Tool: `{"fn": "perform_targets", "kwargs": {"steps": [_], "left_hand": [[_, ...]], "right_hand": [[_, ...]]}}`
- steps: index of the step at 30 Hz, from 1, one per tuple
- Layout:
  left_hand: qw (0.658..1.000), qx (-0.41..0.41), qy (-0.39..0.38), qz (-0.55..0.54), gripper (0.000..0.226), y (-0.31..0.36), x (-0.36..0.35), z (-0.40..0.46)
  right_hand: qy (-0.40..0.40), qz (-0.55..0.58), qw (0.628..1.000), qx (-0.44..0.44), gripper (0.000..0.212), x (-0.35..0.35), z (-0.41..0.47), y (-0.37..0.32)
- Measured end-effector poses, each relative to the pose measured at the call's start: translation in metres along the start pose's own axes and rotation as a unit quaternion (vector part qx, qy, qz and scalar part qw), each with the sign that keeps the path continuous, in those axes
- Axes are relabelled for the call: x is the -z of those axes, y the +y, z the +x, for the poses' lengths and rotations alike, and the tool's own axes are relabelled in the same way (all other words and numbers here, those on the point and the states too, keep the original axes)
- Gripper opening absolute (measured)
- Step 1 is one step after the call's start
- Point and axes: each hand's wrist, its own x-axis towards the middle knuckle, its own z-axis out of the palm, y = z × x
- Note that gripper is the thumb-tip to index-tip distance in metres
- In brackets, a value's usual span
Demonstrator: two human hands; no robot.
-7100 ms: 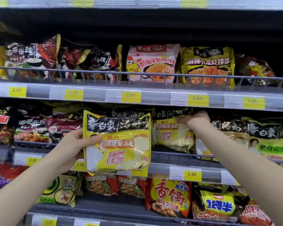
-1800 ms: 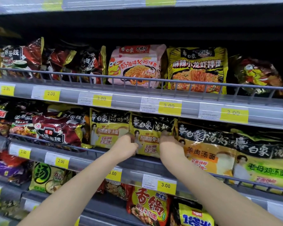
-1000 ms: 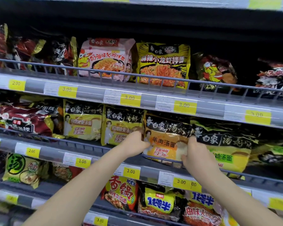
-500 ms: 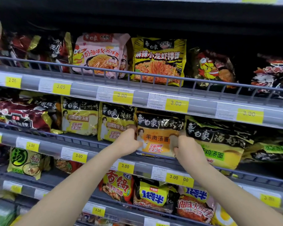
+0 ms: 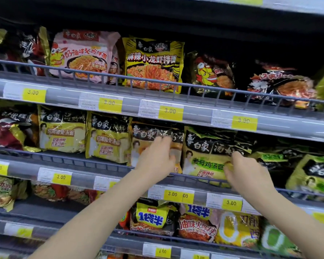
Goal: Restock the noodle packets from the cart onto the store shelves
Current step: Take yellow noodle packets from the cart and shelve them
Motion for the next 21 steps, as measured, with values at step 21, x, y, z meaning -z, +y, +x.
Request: {"fn": "perform_targets", "kwargs": {"steps": [21], "left_hand": [[0.989, 0.048, -0.049, -0.131, 0.027, 0.042, -0.057, 0.005]], "right_hand": [[0.011, 0.094, 0.995, -0.024, 0.013, -0.033, 0.008, 0.03]]}}
